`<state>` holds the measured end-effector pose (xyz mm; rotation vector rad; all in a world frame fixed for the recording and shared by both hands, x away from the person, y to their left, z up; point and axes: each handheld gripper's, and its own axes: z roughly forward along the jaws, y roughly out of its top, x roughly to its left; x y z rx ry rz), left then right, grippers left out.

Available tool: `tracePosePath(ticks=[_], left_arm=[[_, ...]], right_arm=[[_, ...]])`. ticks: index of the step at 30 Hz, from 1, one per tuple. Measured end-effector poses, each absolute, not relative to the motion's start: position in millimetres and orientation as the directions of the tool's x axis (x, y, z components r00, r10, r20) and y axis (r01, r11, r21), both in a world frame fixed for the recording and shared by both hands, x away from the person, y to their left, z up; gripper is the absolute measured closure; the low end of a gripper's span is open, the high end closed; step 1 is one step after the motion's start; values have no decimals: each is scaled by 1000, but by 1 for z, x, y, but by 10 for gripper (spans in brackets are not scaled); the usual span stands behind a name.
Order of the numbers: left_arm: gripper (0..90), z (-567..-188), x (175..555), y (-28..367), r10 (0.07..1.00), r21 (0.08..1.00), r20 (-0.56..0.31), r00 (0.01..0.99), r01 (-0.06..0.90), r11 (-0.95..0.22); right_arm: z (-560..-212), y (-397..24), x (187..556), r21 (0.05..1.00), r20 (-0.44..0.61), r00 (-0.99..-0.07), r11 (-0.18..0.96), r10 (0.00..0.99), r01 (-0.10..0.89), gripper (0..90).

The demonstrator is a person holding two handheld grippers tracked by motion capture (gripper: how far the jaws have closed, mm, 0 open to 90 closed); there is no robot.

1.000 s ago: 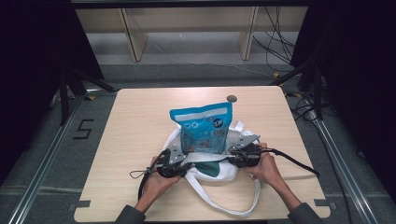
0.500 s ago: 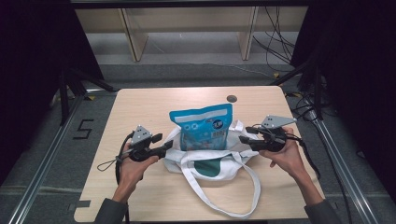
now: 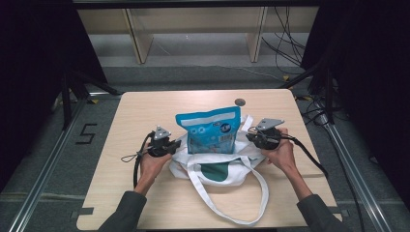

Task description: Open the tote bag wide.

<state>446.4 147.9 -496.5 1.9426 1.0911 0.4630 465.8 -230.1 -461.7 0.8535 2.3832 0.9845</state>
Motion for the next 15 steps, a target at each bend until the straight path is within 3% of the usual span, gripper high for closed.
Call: tracePosePath(ticks=[5, 9, 15], left_arm=[[858, -510, 450, 154, 829, 779, -132, 543, 574, -252], [862, -514, 449, 150, 832, 770, -85, 548, 566, -294], [850, -512, 449, 150, 840, 772, -100, 534, 574, -274]], right_arm=[[-481, -226, 468, 702, -113, -727, 572, 678, 424, 890], [-491, -223, 467, 690, -119, -723, 581, 681, 433, 890], [-495, -222, 467, 696, -129, -717, 578, 684, 426, 887]])
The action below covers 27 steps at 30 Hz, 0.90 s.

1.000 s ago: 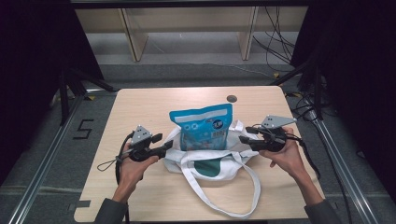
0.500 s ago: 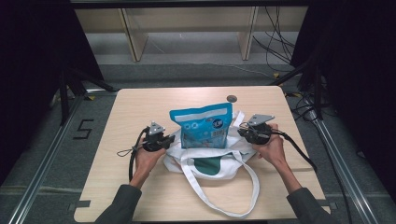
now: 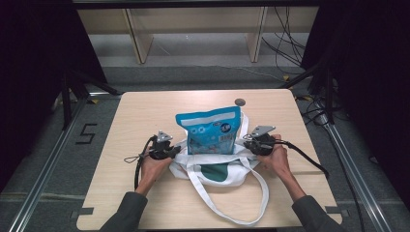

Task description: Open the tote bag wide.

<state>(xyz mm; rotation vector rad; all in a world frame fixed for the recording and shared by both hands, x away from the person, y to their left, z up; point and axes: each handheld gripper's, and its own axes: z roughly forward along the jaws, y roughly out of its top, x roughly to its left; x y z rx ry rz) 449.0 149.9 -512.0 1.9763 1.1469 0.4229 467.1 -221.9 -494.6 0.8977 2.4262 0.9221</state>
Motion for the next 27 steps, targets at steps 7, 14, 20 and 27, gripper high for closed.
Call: tracePosePath(ticks=[7, 14, 20, 27], left_arm=[[531, -496, 443, 155, 827, 789, -125, 548, 560, -252], [412, -468, 422, 162, 810, 807, -206, 549, 563, -177], [358, -451, 407, 154, 806, 819, -167, 568, 535, -207], [333, -445, 392, 148, 788, 828, -150, 597, 511, -229]], right_arm=[[-476, -230, 465, 752, -67, -690, 491, 721, 440, 745], [-442, -247, 452, 813, -25, -681, 411, 732, 412, 649], [-431, -260, 442, 822, 14, -677, 377, 736, 427, 586], [-431, -267, 437, 826, 19, -666, 363, 746, 431, 532]])
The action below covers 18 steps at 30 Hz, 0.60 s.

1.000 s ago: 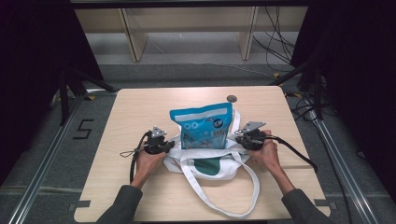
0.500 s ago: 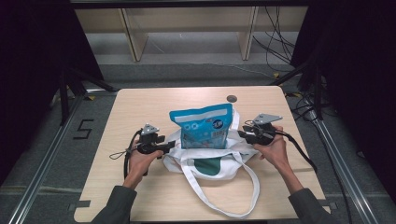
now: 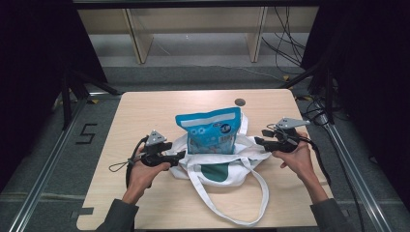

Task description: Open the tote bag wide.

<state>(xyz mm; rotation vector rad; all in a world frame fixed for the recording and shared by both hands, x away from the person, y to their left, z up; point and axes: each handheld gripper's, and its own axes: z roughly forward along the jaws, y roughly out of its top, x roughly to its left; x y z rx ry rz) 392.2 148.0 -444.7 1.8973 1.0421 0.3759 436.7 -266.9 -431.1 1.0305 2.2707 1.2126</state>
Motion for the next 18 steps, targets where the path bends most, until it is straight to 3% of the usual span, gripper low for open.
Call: tracePosePath(ticks=[18], left_arm=[[281, -453, 368, 164, 800, 843, -149, 582, 497, -205]], right_arm=[[-437, -265, 432, 809, 23, -660, 374, 751, 454, 447]])
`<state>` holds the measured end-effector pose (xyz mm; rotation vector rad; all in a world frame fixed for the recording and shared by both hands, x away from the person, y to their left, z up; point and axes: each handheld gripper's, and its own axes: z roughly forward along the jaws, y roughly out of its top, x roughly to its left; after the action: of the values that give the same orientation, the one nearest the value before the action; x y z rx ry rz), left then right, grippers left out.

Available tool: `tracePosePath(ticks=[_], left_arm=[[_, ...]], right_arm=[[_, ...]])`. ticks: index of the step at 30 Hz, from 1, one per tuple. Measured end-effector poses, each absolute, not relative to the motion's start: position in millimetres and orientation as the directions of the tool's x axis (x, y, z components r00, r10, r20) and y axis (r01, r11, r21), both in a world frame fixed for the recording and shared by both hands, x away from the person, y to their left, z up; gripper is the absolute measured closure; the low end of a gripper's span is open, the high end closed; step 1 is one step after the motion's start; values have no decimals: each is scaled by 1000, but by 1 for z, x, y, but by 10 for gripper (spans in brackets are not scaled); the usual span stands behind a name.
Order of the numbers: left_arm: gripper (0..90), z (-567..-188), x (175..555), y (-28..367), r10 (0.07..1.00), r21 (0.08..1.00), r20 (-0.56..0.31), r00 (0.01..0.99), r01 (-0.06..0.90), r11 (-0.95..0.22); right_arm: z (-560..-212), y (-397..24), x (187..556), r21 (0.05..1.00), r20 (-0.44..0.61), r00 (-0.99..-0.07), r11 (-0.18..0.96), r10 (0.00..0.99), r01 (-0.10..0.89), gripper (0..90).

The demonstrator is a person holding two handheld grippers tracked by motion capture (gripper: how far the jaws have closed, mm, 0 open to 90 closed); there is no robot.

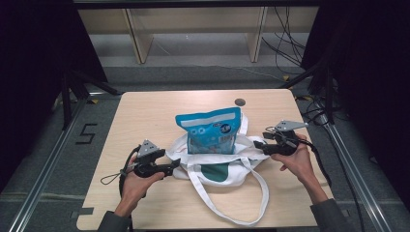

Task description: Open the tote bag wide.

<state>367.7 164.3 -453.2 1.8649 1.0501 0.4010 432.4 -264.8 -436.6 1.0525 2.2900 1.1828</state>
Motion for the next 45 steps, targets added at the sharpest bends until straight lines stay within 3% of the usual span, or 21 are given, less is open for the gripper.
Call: tracePosePath(ticks=[16, 25, 45], left_arm=[[206, -465, 340, 163, 804, 848, -175, 568, 502, -169], [172, -478, 322, 164, 801, 840, -139, 582, 497, -216], [172, -485, 306, 167, 808, 841, -129, 576, 495, -219]], right_arm=[[-436, -268, 425, 801, 23, -654, 378, 756, 464, 412], [-439, -277, 410, 801, 27, -644, 369, 765, 472, 401], [-453, -287, 367, 798, 50, -639, 354, 768, 488, 382]])
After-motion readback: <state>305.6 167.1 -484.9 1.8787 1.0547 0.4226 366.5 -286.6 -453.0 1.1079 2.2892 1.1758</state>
